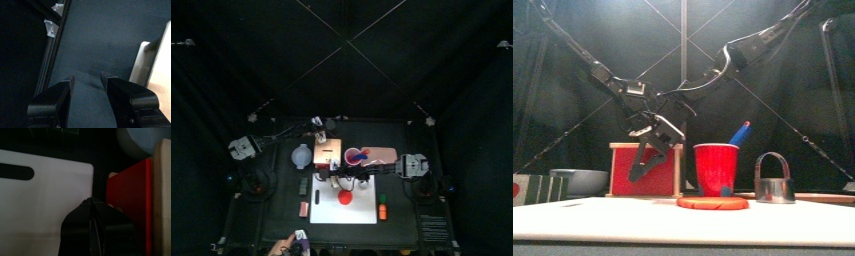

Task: Get the cutter from the drawer then cut the dough then place the extra dough in the bowl
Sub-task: Cut the dough

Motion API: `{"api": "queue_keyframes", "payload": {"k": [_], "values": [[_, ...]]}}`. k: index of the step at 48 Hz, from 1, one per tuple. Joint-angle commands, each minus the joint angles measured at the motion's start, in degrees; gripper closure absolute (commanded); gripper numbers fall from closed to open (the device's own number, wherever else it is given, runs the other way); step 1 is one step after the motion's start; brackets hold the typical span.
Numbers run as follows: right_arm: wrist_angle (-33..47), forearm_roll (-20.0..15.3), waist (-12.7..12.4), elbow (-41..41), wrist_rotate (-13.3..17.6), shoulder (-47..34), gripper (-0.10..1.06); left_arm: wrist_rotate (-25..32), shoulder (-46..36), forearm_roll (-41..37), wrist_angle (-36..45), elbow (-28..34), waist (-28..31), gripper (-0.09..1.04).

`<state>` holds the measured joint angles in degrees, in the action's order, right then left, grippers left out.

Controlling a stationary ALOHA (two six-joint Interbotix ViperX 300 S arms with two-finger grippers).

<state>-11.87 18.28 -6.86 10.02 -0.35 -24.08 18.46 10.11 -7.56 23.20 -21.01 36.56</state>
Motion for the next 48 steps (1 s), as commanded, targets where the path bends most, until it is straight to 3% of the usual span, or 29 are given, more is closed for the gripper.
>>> {"api": "queue_keyframes", "payload": {"k": [1, 17, 23, 27, 35, 48], "values": [[0.4, 0.2, -1.0, -1.4, 0.2, 2.9, 0.59, 0.0, 0.0, 0.1, 0.2, -0.2, -0.4, 0.11], [0.4, 1.3, -1.1, -1.4, 0.5, 3.3, 0.59, 0.0, 0.0, 0.1, 0.2, -0.3, -0.4, 0.11], [0.4, 0.7, -0.6, -1.5, 0.7, 3.8, 0.59, -0.2, -0.1, 0.1, -0.5, -0.4, -0.4, 0.11], [0.3, 0.1, 1.3, -1.2, 0.9, 4.7, 0.59, -0.3, -0.4, 0.6, -1.7, -0.2, -0.4, 0.11], [0.2, -4.4, 5.5, 1.5, 1.0, 9.0, 0.59, -0.3, -2.2, 2.5, -4.4, 0.1, 0.2, 0.11], [-0.4, -12.0, 7.9, 13.4, 1.1, 22.9, 0.59, -0.2, -6.1, 3.0, -7.7, 0.3, 1.7, 0.11]]}}
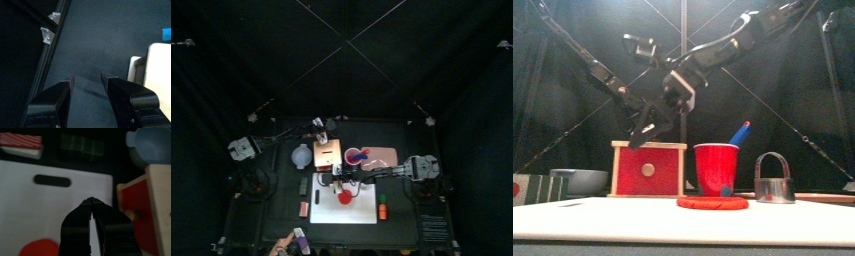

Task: Get the cutter from the drawer then cut the dough then place the extra dough in the bowl
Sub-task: Cut the dough

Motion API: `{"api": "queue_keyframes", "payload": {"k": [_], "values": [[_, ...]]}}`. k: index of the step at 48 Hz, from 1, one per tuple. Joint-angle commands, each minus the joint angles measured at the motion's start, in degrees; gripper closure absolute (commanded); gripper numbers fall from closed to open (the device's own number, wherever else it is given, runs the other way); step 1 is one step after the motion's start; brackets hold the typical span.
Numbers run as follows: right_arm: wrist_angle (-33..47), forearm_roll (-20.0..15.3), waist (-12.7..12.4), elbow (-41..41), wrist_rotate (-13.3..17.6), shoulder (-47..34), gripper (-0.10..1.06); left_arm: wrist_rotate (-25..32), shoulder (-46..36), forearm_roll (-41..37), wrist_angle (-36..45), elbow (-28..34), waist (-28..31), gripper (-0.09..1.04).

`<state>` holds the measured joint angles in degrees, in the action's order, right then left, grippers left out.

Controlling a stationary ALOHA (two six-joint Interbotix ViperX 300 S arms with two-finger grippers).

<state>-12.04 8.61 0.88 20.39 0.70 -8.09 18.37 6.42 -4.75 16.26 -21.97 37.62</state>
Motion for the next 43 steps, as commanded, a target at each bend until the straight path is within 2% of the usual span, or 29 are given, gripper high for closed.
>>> {"api": "queue_keyframes", "payload": {"k": [1, 8, 15, 19, 25, 31, 36, 43], "values": [[-0.5, -2.8, 0.3, 3.9, 0.0, 7.9, 0.59, -0.1, -2.5, 0.2, -0.8, 1.2, 0.6, 0.11], [-6.7, -5.2, 0.0, 10.3, 0.1, 16.3, 0.59, -0.2, -5.6, 0.4, -3.3, 0.3, -0.4, 0.11], [-13.4, -6.6, -0.6, 13.2, 0.0, 21.1, 0.54, -0.2, -9.6, 4.2, -11.7, -3.7, -4.2, 0.11], [-16.0, -6.7, -1.2, 14.4, -0.2, 22.7, 0.45, -0.1, -12.0, 8.1, -17.7, -6.9, -6.5, 0.11], [-20.0, -6.4, -1.8, 15.6, -0.2, 24.0, 0.25, 0.2, -15.4, 14.3, -29.0, -13.0, -11.1, 0.11], [-23.3, -6.0, -2.0, 16.6, -1.5, 24.2, 0.15, 0.2, -19.2, 17.0, -42.0, -19.1, -16.8, 0.11], [-23.7, -4.9, -1.9, 18.7, -2.6, 24.2, 0.14, 0.2, -22.0, 19.1, -47.5, -22.6, -20.8, 0.11], [-21.7, -4.4, -2.5, 21.6, -4.4, 23.5, 0.14, 0.3, -23.6, 22.7, -50.4, -25.9, -25.4, 0.11]]}}
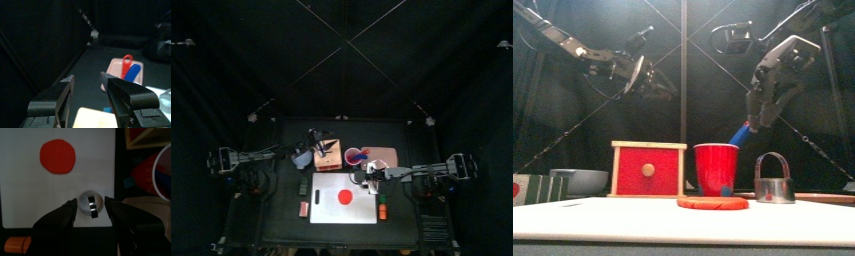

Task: Get the cutter from the drawer then cut the dough then place the extra dough in the bowl
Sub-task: Cut the dough

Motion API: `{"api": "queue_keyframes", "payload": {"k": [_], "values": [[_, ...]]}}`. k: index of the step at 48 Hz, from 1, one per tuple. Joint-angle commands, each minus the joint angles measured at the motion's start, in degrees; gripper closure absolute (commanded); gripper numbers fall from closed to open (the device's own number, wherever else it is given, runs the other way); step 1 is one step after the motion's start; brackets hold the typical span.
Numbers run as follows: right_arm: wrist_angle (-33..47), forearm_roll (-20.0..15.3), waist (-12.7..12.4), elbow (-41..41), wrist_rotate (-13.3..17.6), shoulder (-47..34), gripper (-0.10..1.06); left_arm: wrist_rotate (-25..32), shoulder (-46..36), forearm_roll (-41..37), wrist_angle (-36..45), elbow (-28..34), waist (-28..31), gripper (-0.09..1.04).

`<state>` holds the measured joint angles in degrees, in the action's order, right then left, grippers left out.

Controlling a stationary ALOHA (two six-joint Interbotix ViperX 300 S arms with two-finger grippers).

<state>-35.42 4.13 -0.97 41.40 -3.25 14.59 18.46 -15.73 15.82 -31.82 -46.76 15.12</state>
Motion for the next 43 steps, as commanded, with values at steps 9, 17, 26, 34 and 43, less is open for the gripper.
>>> {"api": "queue_keyframes", "payload": {"k": [9, 17, 26, 34, 43], "values": [[6.7, -0.5, -1.2, 2.9, -0.4, -1.0, 0.14, 0.0, -1.8, 7.9, -6.7, -5.4, -7.1, 0.11], [7.7, -0.4, -1.1, 2.6, -0.4, -3.5, 0.14, 0.2, -1.8, 10.2, -11.2, -7.7, -10.8, 0.11], [7.1, -0.4, -0.8, 2.1, -0.4, -4.3, 0.24, 0.1, -1.7, 12.7, -11.3, -9.2, -13.5, 0.11], [6.2, -0.3, -0.8, 0.3, 0.0, -4.1, 0.47, 0.0, -1.5, 15.7, -11.3, -11.1, -15.8, 0.11], [5.7, -1.3, 0.3, -3.3, 1.6, -4.4, 0.56, 0.1, 0.6, 20.6, -11.3, -11.2, -22.1, 0.11]]}}
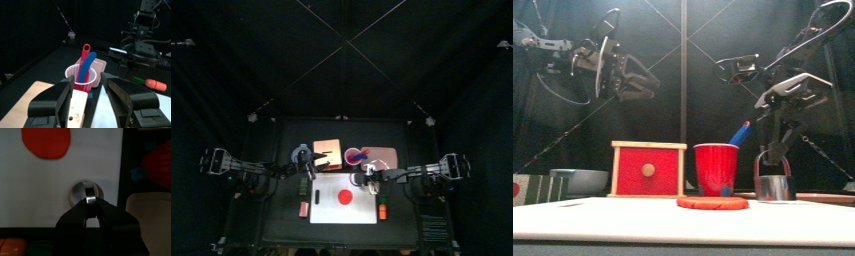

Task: Get the cutter from the drawer then cut the dough then place the extra dough in the bowl
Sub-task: Cut the dough

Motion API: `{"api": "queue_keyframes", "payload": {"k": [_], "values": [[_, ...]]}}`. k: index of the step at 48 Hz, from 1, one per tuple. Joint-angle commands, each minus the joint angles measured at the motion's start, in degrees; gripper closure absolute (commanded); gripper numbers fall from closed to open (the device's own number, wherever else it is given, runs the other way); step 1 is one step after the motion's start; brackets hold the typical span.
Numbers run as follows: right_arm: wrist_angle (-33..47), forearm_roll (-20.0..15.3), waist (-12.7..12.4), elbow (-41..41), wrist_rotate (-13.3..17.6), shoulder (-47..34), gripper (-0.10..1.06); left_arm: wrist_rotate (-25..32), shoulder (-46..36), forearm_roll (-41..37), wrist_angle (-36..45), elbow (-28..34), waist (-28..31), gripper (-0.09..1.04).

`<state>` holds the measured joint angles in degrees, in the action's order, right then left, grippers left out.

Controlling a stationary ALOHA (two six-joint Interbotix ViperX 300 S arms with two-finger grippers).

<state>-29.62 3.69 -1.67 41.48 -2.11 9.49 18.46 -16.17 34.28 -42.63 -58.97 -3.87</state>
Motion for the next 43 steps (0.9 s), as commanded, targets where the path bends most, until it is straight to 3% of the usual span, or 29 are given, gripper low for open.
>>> {"api": "queue_keyframes", "payload": {"k": [1, 8, 16, 27, 31, 36, 43], "values": [[-0.1, -1.1, 1.3, -4.0, 0.5, 0.6, 0.56, 0.1, 1.3, 2.5, -0.5, 1.1, -3.7, 0.11], [-0.2, -1.7, 3.6, -9.1, 3.0, -1.9, 0.56, 0.2, 4.2, 3.4, -0.4, 2.0, -6.7, 0.11], [-0.2, -0.6, 6.1, -13.6, 9.1, -7.1, 0.56, 0.3, 6.4, 2.9, -0.4, 2.7, -7.2, 0.11], [0.0, 5.9, 9.6, -16.8, 19.2, -11.9, 0.56, 0.4, 6.5, 2.8, -0.4, 1.8, -7.2, 0.11], [-0.2, 7.6, 10.4, -17.6, 21.4, -12.6, 0.56, 0.4, 6.5, 2.8, -0.4, 1.6, -7.2, 0.11], [-0.3, 8.5, 11.0, -18.2, 23.4, -13.4, 0.56, 0.4, 6.5, 2.8, -0.4, 1.2, -7.2, 0.11], [-1.1, 8.5, 11.6, -18.4, 23.5, -13.8, 0.56, 0.3, 6.5, 2.8, -0.4, 1.1, -7.2, 0.11]]}}
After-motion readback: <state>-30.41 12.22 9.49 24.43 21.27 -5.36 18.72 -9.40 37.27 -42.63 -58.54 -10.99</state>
